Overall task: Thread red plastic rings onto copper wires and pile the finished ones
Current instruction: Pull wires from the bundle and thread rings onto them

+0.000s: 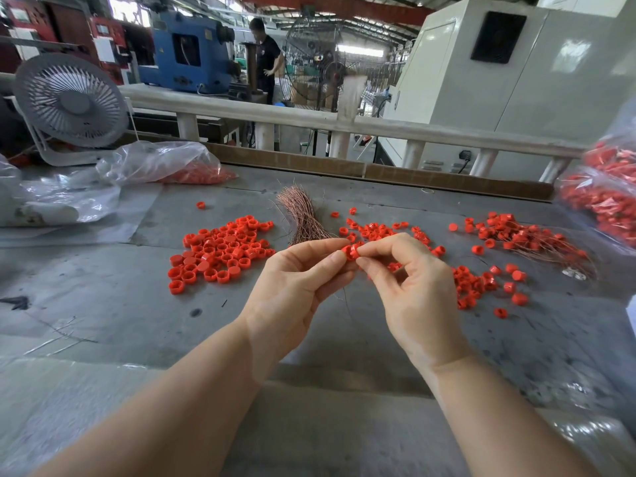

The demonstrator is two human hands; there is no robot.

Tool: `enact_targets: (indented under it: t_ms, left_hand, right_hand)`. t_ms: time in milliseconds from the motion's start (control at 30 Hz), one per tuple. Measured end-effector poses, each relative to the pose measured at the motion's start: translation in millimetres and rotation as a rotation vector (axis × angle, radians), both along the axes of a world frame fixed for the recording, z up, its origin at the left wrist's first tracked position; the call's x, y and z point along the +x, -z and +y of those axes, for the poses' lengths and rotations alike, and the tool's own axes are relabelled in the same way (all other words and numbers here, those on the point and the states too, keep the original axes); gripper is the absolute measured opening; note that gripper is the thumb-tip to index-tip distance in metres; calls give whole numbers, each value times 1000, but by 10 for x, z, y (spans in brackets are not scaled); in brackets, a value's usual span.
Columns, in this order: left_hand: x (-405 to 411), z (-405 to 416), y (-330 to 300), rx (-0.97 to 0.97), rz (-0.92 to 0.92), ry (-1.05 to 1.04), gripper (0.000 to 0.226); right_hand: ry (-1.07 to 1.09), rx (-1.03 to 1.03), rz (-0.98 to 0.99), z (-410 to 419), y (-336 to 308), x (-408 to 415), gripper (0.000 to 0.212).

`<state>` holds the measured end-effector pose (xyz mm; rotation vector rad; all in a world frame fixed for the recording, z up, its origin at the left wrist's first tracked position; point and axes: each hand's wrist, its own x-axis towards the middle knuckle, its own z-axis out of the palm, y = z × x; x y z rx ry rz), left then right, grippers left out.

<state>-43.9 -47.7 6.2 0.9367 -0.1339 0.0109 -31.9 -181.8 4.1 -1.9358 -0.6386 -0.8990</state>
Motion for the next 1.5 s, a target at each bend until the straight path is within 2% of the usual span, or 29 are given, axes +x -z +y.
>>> enact_targets:
  t_ms: [333,1500]
  left_hand:
    - [-6,19,8,67,-4,16,16]
    - [-2,-3,4,43,-5,-20,14]
  right_hand:
    - [-3,-17,-3,-4,-1,0,4]
    - [-18,-40,-61,-23,-14,-11,4]
